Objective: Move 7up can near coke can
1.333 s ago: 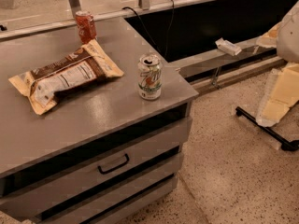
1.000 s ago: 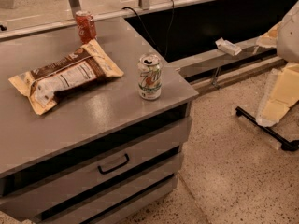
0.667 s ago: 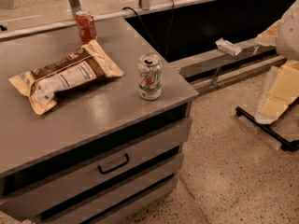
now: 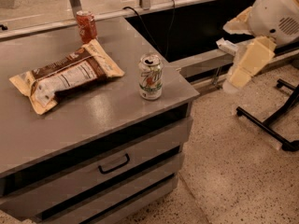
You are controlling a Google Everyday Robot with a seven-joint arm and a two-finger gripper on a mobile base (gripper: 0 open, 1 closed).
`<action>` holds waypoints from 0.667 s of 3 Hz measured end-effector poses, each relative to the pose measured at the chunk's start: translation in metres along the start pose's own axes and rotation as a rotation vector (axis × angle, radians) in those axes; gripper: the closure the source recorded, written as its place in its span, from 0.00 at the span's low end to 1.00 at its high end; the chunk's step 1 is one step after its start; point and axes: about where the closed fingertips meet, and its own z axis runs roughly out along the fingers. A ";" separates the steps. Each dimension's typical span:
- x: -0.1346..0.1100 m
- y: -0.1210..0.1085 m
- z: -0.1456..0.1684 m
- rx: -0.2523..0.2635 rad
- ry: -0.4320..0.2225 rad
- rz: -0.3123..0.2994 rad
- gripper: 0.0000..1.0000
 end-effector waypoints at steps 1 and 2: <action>-0.041 -0.025 0.035 -0.059 -0.143 -0.002 0.00; -0.082 -0.039 0.065 -0.087 -0.233 -0.018 0.00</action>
Offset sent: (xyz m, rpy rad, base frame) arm 0.0954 0.1430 -0.0112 0.3276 0.0036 0.1487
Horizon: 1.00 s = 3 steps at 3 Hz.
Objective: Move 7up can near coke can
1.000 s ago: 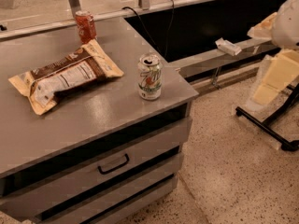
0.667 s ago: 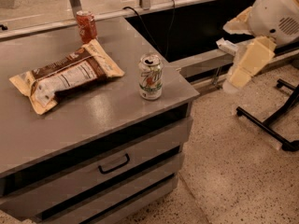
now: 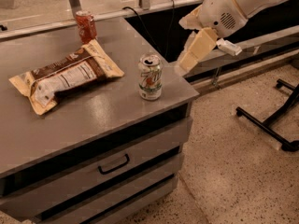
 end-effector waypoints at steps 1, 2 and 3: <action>-0.017 -0.008 0.032 -0.034 -0.026 -0.008 0.00; -0.025 -0.005 0.060 -0.078 -0.016 -0.031 0.00; -0.019 0.003 0.077 -0.117 0.006 -0.036 0.00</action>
Offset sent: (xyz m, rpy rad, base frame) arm 0.0207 0.0802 -0.0420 -0.0038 0.0554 0.1245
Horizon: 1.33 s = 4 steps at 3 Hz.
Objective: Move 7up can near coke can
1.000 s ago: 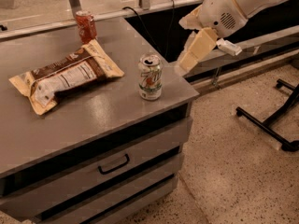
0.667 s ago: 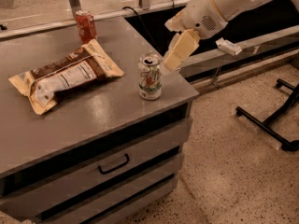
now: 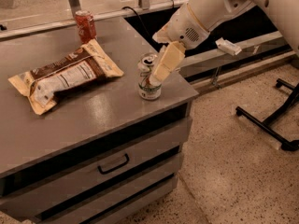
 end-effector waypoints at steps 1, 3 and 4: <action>0.003 0.002 0.015 -0.023 0.015 0.005 0.00; 0.003 -0.005 0.026 -0.025 0.022 0.025 0.42; 0.009 -0.009 0.025 -0.016 0.028 0.039 0.56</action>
Offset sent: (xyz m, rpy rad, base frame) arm 0.0064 0.0174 -0.0220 -0.0143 0.0422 -0.0004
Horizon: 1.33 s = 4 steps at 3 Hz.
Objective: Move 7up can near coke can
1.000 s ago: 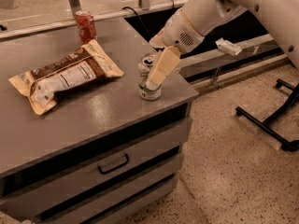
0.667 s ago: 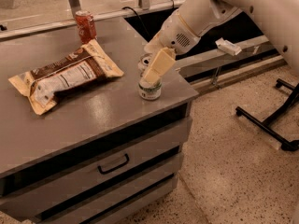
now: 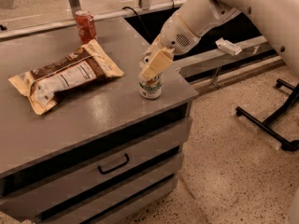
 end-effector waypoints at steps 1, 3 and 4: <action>0.001 -0.002 -0.003 0.009 -0.004 0.003 0.50; -0.009 -0.008 -0.022 0.031 -0.011 -0.013 0.47; -0.025 -0.026 -0.036 0.050 0.008 -0.037 0.48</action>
Offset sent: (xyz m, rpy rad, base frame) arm 0.0041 -0.0150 0.0231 0.0227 -0.0403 -0.0279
